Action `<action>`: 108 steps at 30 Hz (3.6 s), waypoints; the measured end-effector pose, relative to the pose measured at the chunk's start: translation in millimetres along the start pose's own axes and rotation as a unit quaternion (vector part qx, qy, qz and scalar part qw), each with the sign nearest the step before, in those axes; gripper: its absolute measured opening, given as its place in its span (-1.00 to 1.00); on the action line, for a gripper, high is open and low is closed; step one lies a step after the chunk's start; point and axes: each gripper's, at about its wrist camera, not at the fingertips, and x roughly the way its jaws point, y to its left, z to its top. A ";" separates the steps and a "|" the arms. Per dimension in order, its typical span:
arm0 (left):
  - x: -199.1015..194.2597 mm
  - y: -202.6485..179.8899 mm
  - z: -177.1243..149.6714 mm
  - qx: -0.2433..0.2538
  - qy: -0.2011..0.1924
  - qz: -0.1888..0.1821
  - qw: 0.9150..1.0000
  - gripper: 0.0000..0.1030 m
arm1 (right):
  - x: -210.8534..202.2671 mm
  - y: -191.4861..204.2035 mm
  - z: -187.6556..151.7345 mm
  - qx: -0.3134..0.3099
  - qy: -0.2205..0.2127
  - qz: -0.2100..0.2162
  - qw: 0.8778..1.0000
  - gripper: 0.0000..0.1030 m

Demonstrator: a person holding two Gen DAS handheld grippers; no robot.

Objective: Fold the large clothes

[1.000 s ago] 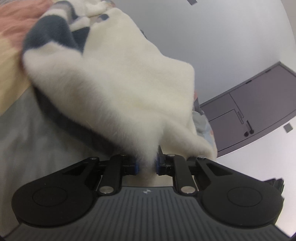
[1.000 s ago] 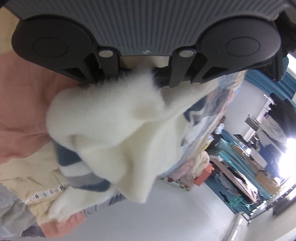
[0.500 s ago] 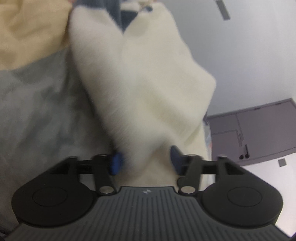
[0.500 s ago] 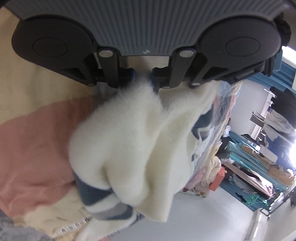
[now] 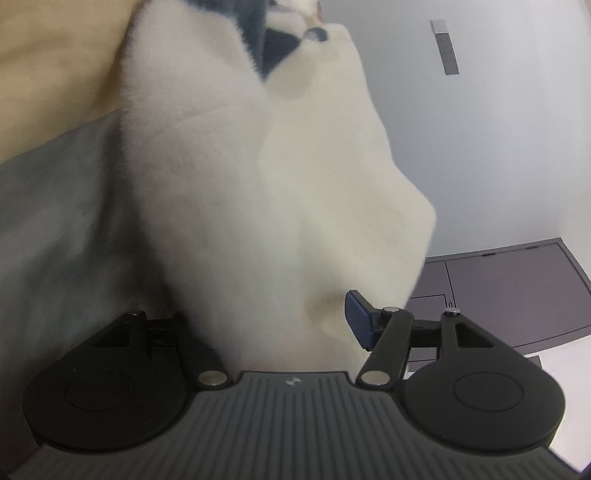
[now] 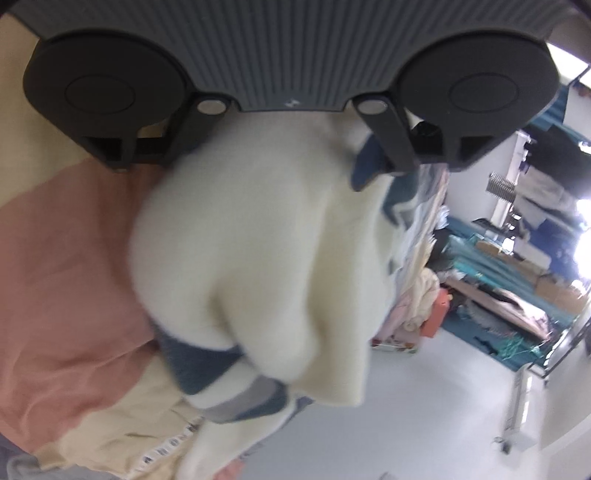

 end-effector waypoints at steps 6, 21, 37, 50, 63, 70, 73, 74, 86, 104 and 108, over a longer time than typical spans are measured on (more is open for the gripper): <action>7.4 4.0 1.8 0.015 0.009 -0.008 1.000 0.06 | 12.6 -6.9 3.2 -0.014 0.009 0.002 1.000 -0.58; -13.6 -43.3 1.4 0.119 -0.016 -0.082 0.989 -0.78 | -3.3 2.2 18.9 -0.027 -0.050 0.050 0.997 -0.79; -95.2 -104.5 -26.8 0.203 -0.104 -0.133 0.965 -0.83 | -69.8 63.5 7.7 -0.192 -0.143 0.056 0.969 -0.82; -194.3 -292.5 -9.0 0.287 -0.173 -0.217 0.917 -0.83 | -190.6 225.1 85.8 -0.287 -0.259 0.136 0.912 -0.82; -290.5 -436.0 -18.3 0.357 -0.190 -0.238 0.883 -0.81 | -303.4 366.1 125.2 -0.379 -0.309 0.157 0.858 -0.81; -182.5 -375.1 15.3 0.332 -0.140 -0.168 0.918 -0.72 | -233.2 314.0 143.4 -0.340 -0.267 0.088 0.897 -0.80; -126.8 -343.8 32.7 0.342 -0.137 -0.119 0.922 -0.72 | -178.6 272.2 149.3 -0.325 -0.237 0.058 0.914 -0.78; -105.7 -334.3 41.1 0.347 -0.134 -0.105 0.922 -0.72 | -160.3 259.5 152.1 -0.316 -0.225 0.049 0.920 -0.77; 122.2 -217.1 152.6 0.300 -0.111 0.007 0.947 -0.72 | 68.1 120.1 228.3 -0.204 -0.130 -0.009 0.970 -0.72; 254.3 -89.0 222.5 0.238 -0.041 0.100 0.965 -0.66 | 219.8 -6.2 229.3 -0.094 -0.046 -0.041 0.994 -0.61; 228.5 -110.0 203.5 0.270 -0.037 0.095 0.957 0.18 | 212.6 1.4 227.6 -0.096 -0.034 -0.012 0.995 0.49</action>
